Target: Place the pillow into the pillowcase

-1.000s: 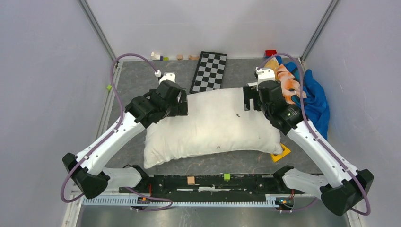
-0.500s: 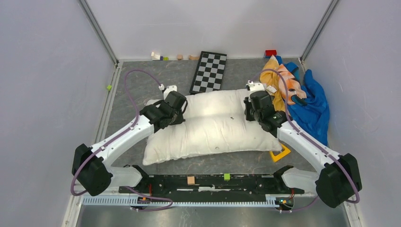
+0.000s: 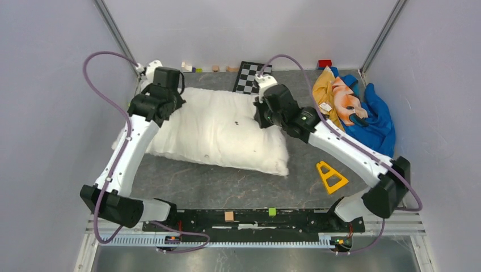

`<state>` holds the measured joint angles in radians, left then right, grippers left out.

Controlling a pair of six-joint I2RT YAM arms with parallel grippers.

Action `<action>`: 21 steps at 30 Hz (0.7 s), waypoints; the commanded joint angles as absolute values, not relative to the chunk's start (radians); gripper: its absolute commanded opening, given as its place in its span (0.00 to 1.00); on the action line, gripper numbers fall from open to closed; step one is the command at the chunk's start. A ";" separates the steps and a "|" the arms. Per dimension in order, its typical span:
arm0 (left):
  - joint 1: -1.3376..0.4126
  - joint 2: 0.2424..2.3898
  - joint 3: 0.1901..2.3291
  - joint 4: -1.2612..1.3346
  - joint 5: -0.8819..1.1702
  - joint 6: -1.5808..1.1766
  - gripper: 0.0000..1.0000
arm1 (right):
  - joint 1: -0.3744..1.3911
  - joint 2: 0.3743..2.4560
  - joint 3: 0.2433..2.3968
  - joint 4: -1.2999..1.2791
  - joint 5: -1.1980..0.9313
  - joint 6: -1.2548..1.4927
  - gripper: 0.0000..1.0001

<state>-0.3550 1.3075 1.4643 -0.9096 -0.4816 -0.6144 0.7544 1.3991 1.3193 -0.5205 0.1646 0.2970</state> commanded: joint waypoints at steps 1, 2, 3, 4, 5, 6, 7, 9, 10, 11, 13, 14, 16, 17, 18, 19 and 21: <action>-0.236 1.402 1.597 -0.798 -0.466 -0.606 0.09 | 0.828 1.573 1.518 -0.323 -0.025 0.372 0.00; -0.198 1.439 1.617 -0.795 -0.436 -0.610 0.36 | 0.841 1.616 1.532 -0.281 -0.045 0.388 0.00; -0.170 1.478 1.635 -0.796 -0.397 -0.611 0.63 | 0.849 1.661 1.549 -0.233 -0.059 0.407 0.00; -0.148 1.502 1.651 -0.795 -0.363 -0.618 0.91 | 0.852 1.700 1.568 -0.201 -0.065 0.415 0.00; -0.138 1.520 1.658 -0.788 -0.337 -0.618 0.99 | 0.855 1.753 1.604 -0.177 -0.079 0.422 0.00; -0.137 1.523 1.659 -0.771 -0.300 -0.614 1.00 | 0.854 1.799 1.662 -0.183 -0.094 0.425 0.00; -0.137 1.520 1.657 -0.759 -0.272 -0.614 1.00 | 0.854 1.853 1.720 -0.211 -0.097 0.415 0.07; -0.140 1.509 1.652 -0.744 -0.215 -0.608 1.00 | 0.853 1.915 1.812 -0.258 -0.091 0.398 0.31; -0.141 1.503 1.652 -0.746 -0.201 -0.595 1.00 | 0.851 1.923 1.840 -0.281 -0.085 0.384 0.42; -0.144 1.495 1.649 -0.749 -0.176 -0.586 1.00 | 0.850 1.913 1.844 -0.290 -0.070 0.372 0.52; -0.156 1.467 1.624 -0.754 -0.141 -0.566 1.00 | 0.839 1.866 1.821 -0.313 -0.017 0.350 0.69; -0.167 1.445 1.598 -0.753 -0.126 -0.561 1.00 | 0.826 1.834 1.805 -0.336 -0.007 0.344 0.75; -0.196 1.401 1.541 -0.743 -0.088 -0.556 1.00 | 0.777 1.758 1.743 -0.377 0.040 0.338 0.86; -0.217 1.382 1.513 -0.736 -0.072 -0.556 1.00 | 0.746 1.714 1.687 -0.386 0.068 0.340 0.88; -0.246 1.359 1.480 -0.727 -0.062 -0.555 1.00 | 0.701 1.658 1.631 -0.388 0.088 0.341 0.89; -0.273 1.342 1.447 -0.721 -0.054 -0.556 1.00 | 0.660 1.601 1.559 -0.385 0.104 0.342 0.91; -0.361 1.313 1.403 -0.715 -0.056 -0.554 1.00 | 0.541 1.513 1.434 -0.392 0.143 0.337 0.93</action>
<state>-0.2401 1.3853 1.4757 -0.7601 -0.1276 -0.5968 0.7338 1.7142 1.5974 -0.3679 0.0242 0.3504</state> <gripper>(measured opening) 0.994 0.913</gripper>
